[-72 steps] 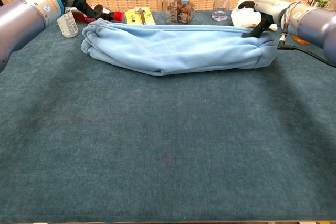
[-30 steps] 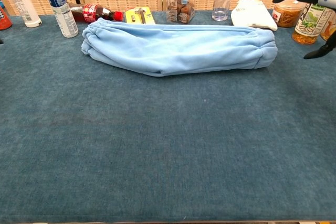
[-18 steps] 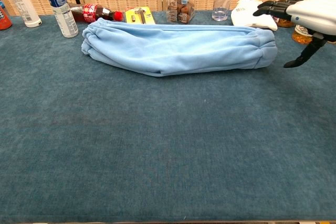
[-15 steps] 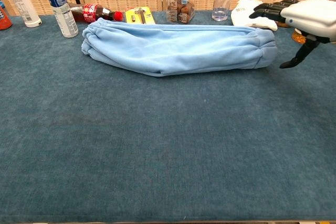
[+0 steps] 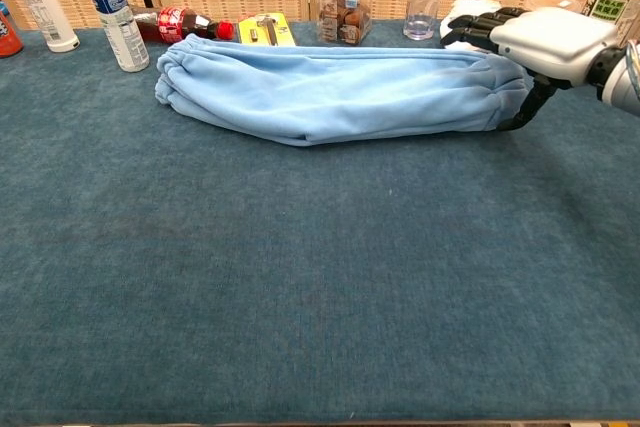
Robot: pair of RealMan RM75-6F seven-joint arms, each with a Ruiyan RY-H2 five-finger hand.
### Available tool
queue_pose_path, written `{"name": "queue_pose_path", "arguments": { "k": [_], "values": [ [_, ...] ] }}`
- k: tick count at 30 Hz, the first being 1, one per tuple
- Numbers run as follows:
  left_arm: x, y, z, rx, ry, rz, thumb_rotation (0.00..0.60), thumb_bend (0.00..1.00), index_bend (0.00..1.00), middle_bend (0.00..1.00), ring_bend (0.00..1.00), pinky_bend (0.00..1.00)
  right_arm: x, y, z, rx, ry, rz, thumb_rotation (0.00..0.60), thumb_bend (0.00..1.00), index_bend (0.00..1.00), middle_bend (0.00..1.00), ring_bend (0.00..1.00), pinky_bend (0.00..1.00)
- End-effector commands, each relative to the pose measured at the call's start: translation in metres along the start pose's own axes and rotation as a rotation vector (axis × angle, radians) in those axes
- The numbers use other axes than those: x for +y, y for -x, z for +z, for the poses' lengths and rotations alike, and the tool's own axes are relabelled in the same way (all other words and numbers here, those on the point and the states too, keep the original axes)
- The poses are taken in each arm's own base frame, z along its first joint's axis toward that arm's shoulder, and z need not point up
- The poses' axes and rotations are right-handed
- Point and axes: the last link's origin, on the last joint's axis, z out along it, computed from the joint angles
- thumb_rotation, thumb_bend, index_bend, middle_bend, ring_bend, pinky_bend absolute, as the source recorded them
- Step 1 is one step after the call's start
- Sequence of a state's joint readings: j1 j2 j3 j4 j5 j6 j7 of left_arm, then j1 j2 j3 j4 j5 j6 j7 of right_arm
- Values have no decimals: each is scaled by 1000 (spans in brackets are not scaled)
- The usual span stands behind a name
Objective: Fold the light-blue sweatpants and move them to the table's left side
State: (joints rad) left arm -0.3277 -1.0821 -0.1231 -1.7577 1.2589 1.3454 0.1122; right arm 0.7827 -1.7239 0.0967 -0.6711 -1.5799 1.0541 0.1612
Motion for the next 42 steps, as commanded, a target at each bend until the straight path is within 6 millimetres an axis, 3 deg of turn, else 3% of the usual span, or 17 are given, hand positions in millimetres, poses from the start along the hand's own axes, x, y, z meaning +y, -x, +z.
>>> {"name": "queue_pose_path", "arguments": {
  "k": [1,6,14,17,19,21,24,42],
  "values": [
    [-1,-1,1,0,-5,-5,600,62,0,0,0,0,-2,4,10,-14,-2,-41,600,0,104,0,0,64],
    [-3,-3,1,3,-9,-6,600,62,0,0,0,0,1,11,12,-43,1,-81,600,0,147,0,0,80],
    [-7,-3,2,3,-23,-13,600,61,0,0,0,0,3,16,15,-53,15,-97,600,27,275,47,16,246],
    [-7,-4,3,3,-26,-16,600,62,0,0,0,0,3,18,17,-55,18,-104,600,221,410,186,150,363],
    [-7,-4,3,2,-28,-17,600,62,0,0,0,0,3,18,16,-44,12,-99,600,457,529,304,280,459],
    [-8,-4,3,1,-30,-19,600,61,0,0,0,0,2,16,15,-23,1,-94,600,669,596,371,356,526],
    [-7,-2,3,-4,-29,-20,600,61,0,0,0,0,4,15,10,4,-21,-92,600,843,628,412,407,578],
    [-1,0,-3,-12,-6,-8,600,62,0,0,0,0,45,-18,-12,117,-19,-120,600,894,641,428,432,598]
  ]
}}
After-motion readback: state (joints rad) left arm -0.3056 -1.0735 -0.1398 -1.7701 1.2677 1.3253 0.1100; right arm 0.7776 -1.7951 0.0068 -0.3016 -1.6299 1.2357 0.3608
